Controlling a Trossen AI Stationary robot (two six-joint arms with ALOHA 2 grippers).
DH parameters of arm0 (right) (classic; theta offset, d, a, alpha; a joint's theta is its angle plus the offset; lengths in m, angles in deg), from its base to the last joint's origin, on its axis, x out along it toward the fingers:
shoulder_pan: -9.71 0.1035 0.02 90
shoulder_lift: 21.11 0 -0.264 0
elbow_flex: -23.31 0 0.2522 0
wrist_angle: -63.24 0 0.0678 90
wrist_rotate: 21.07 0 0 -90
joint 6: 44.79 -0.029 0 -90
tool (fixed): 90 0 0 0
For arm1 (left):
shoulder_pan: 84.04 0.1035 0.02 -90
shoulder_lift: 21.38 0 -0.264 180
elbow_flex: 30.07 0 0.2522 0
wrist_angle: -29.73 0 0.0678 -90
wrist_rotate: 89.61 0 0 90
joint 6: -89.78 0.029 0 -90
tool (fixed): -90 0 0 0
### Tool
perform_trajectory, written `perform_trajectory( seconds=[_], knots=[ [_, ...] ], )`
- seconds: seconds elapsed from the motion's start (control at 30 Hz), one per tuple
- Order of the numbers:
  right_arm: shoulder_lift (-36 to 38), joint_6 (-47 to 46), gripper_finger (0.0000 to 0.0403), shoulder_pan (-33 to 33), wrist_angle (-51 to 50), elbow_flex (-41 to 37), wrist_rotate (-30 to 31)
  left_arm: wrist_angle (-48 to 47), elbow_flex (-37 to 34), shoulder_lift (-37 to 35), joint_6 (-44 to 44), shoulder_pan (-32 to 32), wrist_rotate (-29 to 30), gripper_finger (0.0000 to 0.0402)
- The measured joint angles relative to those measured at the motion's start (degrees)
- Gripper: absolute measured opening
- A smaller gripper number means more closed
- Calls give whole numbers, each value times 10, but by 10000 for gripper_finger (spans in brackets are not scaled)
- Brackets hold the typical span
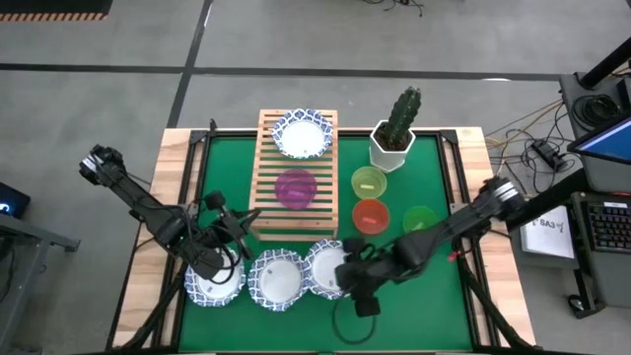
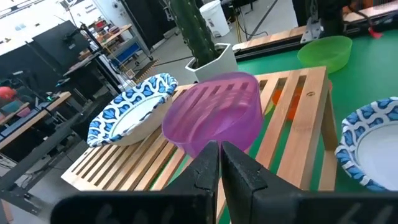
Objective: Place and stack bowls onto a shelf
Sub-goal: Stack the white and blue bowl on top with the other white and blue bowl on the shelf
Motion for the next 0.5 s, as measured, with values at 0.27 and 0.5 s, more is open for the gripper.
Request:
perform_trajectory(
  seconds=[0.27,0.5],
  knots=[
    [-91,-13,180,7,-17,19,-54,2,24,8,0,-11,-5,0],
    [-131,-15,180,10,-22,19,-58,9,24,8,0,-16,-6,0]
  ],
)
